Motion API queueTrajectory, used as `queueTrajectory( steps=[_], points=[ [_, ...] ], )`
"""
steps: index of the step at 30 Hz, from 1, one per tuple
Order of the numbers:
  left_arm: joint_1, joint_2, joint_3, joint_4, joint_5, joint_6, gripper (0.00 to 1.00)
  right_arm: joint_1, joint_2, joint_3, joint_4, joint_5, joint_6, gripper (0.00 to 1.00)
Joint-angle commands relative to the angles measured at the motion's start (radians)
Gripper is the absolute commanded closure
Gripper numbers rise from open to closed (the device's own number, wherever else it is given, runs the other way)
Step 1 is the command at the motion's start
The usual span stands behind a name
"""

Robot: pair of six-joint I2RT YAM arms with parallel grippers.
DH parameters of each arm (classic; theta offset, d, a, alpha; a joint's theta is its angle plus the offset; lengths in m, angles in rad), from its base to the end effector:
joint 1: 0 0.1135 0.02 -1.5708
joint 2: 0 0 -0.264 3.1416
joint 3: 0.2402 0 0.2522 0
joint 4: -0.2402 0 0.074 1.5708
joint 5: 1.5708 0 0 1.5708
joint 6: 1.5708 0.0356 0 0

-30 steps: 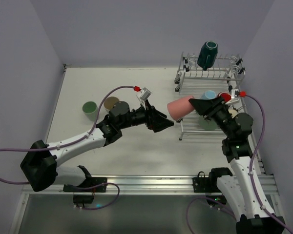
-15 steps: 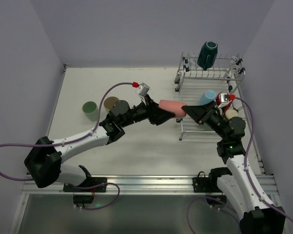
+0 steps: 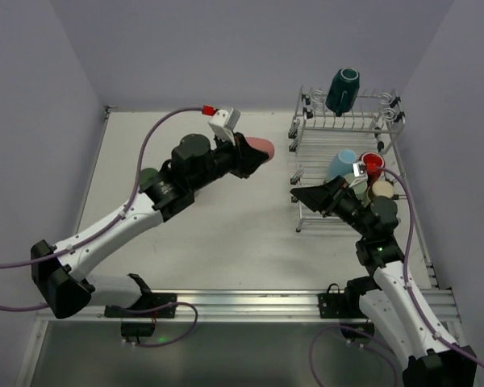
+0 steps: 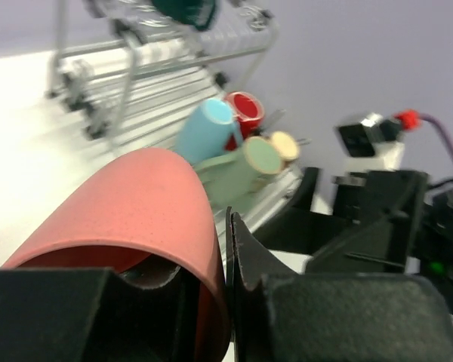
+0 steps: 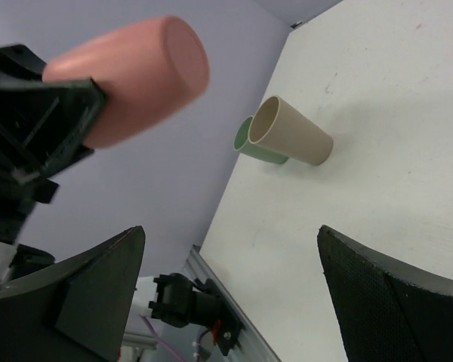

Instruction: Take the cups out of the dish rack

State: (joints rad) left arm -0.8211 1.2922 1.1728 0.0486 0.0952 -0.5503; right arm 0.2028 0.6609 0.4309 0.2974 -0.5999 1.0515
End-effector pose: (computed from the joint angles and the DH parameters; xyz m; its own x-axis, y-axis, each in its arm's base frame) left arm 0.2067 -0.2269 0.3900 -0.4559 -0.2743 -0.8467 0.6509 0.5461 -0.5274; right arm 0.1595 0.0533 0.2851 -0.5906 0.6101 -0.5281 -0.4136 0.3331 0.8473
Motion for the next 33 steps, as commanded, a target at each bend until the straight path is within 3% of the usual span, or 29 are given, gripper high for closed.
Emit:
queueTrajectory(
  steps=[1, 7, 16, 33],
  points=[
    [0.113, -0.008, 0.204, -0.506, -0.161, 0.124, 1.00, 0.003, -0.076, 0.029, -0.144, 0.019, -0.132, 0.01],
    [0.394, 0.002, 0.272, -0.838, -0.140, 0.173, 1.00, 0.003, -0.119, 0.017, -0.259, 0.017, -0.246, 0.01],
    [0.637, 0.045, 0.283, -0.952, -0.134, 0.250, 1.00, 0.003, -0.139, 0.011, -0.334, 0.014, -0.340, 0.01],
    [0.732, 0.282, 0.358, -0.957, -0.163, 0.305, 1.00, 0.003, -0.122, 0.000, -0.333, -0.005, -0.372, 0.01]
  ],
)
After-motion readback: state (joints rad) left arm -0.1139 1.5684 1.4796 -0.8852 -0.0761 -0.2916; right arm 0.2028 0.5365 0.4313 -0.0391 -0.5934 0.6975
